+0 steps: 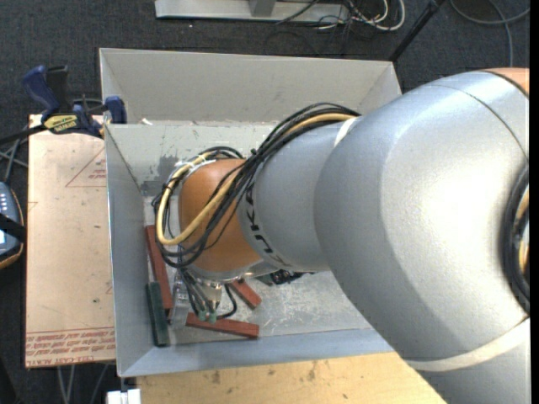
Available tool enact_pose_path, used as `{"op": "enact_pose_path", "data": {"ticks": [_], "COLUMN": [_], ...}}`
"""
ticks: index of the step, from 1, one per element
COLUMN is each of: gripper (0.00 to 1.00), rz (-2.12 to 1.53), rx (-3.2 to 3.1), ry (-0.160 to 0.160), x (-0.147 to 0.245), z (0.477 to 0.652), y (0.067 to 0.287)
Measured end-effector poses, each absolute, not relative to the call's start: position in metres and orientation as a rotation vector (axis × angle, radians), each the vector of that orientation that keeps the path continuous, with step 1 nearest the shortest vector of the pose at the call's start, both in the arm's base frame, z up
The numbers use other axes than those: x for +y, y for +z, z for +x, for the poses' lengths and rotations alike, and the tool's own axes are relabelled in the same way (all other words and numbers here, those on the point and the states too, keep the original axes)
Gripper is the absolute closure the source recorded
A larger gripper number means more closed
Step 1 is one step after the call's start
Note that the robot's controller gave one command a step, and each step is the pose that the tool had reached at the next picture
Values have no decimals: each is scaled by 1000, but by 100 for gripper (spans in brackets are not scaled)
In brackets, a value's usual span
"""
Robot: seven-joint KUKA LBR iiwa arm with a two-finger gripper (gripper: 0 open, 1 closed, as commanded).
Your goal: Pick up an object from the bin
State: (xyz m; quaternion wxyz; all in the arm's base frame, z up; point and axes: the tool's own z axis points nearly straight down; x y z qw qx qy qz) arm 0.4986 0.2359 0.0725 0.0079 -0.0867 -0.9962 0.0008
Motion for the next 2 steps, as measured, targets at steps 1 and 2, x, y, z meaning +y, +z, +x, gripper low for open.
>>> {"op": "enact_pose_path", "data": {"ticks": [1,2], "gripper": [100,100], "rz": [-271,542], "rx": [-3114,-3097], "ry": [3,-3], "x": [236,238], "z": [499,519], "y": [72,86]}}
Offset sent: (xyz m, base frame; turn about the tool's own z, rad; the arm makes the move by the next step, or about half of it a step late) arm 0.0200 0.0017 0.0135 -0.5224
